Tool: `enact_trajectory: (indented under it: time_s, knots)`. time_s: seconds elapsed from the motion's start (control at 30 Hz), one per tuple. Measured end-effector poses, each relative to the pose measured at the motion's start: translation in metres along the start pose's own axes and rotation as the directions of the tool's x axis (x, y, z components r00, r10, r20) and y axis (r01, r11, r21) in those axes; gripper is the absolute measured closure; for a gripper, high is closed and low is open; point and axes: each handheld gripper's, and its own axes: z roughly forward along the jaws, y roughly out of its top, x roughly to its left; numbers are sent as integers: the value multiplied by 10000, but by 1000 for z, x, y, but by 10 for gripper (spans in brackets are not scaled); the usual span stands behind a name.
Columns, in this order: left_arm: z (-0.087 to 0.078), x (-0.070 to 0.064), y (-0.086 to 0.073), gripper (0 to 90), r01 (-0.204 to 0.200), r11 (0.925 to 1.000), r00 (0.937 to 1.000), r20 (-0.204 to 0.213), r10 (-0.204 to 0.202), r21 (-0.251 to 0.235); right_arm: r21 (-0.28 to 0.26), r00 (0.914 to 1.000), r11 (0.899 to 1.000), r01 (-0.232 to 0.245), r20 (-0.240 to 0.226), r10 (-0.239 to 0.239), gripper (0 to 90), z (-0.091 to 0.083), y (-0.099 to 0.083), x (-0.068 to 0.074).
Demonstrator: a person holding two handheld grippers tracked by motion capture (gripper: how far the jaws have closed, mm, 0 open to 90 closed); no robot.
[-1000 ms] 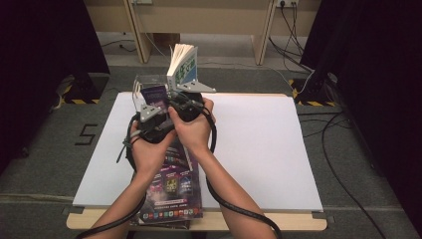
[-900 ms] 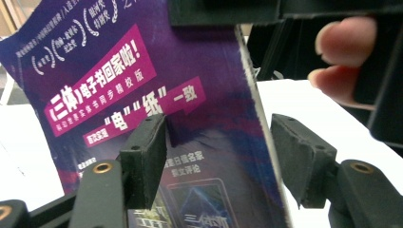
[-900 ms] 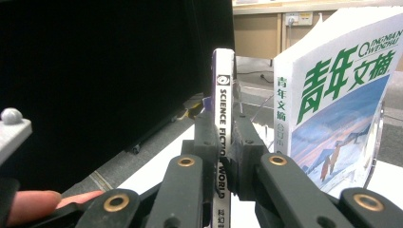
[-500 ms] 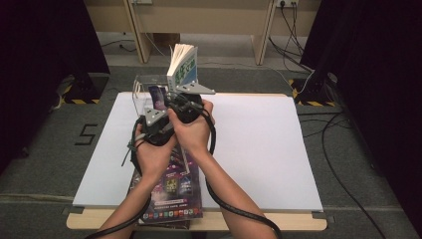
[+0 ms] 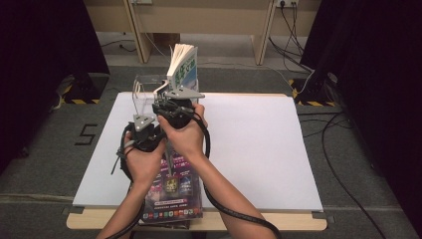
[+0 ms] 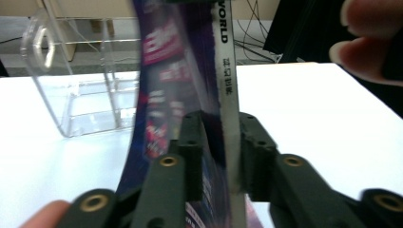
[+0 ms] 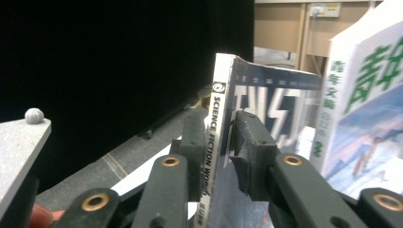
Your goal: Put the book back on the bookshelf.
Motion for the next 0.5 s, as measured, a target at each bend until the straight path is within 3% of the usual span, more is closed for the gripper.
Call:
enact_trajectory:
  time_s: [0.13,0.23,0.37,0.5]
  knots:
    - [0,24,-1,827,102,9996,9997,218,-108,261,25,9973,10000,18,-732,-16,728,-7,2,-3]
    - [0,39,-2,827,325,9991,9981,511,-338,265,-154,9965,9996,228,-807,-239,713,-23,4,-10]
    - [-3,50,0,828,256,9996,9955,905,-267,141,-30,9988,10000,68,-486,-69,710,-44,1,-30]
    - [-3,62,2,829,478,9986,9888,1407,-508,246,158,9998,9997,-190,-9,190,699,-68,-16,-61]
